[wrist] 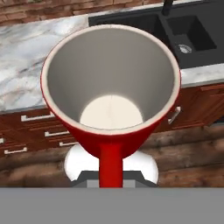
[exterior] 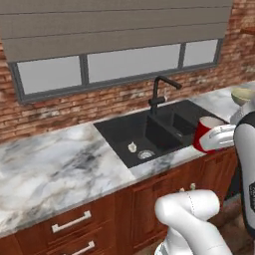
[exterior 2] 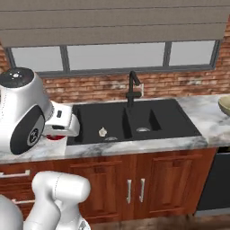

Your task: Clear the mugs and bowl far away from the sink.

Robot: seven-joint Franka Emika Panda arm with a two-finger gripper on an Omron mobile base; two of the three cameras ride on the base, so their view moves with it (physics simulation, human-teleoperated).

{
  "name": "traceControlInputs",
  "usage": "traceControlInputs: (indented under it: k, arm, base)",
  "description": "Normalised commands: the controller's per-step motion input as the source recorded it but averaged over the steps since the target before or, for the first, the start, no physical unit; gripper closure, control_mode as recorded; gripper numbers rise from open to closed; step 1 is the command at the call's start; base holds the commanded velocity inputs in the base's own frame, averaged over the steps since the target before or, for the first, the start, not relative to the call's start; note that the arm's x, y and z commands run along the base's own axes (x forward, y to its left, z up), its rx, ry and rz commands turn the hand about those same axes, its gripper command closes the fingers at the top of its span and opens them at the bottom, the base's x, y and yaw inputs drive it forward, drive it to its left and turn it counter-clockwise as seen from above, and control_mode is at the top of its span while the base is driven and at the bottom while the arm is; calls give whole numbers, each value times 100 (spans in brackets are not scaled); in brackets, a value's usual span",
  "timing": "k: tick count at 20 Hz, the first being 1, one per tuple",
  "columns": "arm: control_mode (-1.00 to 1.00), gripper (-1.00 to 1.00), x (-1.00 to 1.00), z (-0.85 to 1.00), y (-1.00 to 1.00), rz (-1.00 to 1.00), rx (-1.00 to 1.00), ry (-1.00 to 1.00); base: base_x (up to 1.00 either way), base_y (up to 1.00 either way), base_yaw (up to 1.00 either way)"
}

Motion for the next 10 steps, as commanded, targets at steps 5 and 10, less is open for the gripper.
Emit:
traceControlInputs:
  k: [5, 10]
  arm:
    - [100, 100, 0, 0, 0, 0, 0, 0]
    - [100, 100, 0, 0, 0, 0, 0, 0]
  base:
    - [0, 0, -98]
    - [0, 0, -95]
